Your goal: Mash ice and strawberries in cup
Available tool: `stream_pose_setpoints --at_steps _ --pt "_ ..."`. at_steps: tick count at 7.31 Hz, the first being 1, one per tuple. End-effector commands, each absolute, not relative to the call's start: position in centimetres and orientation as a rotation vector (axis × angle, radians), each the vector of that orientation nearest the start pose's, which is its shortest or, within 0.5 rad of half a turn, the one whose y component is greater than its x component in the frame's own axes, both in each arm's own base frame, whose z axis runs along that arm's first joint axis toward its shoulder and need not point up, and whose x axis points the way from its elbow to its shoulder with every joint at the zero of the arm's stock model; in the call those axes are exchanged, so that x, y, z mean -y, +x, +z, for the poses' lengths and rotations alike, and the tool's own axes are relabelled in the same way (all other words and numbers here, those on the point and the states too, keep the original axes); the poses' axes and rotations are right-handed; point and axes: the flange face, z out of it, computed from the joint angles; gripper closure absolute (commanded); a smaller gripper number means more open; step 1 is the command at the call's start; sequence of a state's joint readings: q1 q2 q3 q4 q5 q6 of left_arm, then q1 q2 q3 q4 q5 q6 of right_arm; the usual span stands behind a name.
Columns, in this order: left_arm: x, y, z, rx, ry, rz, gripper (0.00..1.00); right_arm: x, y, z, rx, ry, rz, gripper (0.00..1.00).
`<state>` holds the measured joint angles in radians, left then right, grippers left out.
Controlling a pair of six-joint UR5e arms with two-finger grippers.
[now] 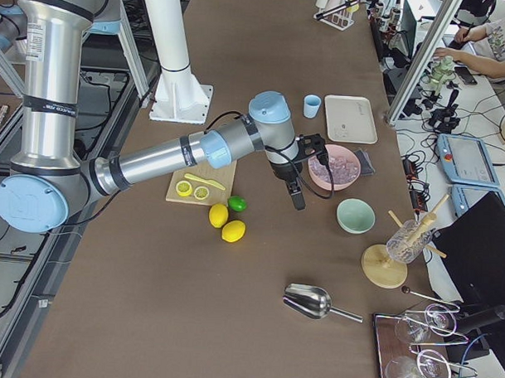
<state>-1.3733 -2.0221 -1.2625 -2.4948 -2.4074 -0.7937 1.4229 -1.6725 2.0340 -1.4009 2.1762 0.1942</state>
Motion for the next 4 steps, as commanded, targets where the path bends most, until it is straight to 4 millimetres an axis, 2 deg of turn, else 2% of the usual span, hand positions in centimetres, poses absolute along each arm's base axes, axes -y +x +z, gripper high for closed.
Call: stream_pose_setpoints --at_steps 1,2,3,4 --pt "66.8 5.6 50.6 -1.028 0.374 -0.053 1.00 45.8 0.6 46.5 0.674 0.409 -0.125 0.00" --pt "66.7 5.5 53.4 -0.951 0.337 0.015 1.00 45.9 0.3 46.5 0.675 0.405 -0.129 0.00" --pt "66.0 4.9 56.6 -0.795 0.368 0.017 1.00 45.9 0.3 46.5 0.675 0.405 -0.129 0.00" --pt "64.9 7.6 61.1 -0.729 0.314 0.069 1.00 45.7 0.3 47.0 0.675 0.393 -0.123 0.00"
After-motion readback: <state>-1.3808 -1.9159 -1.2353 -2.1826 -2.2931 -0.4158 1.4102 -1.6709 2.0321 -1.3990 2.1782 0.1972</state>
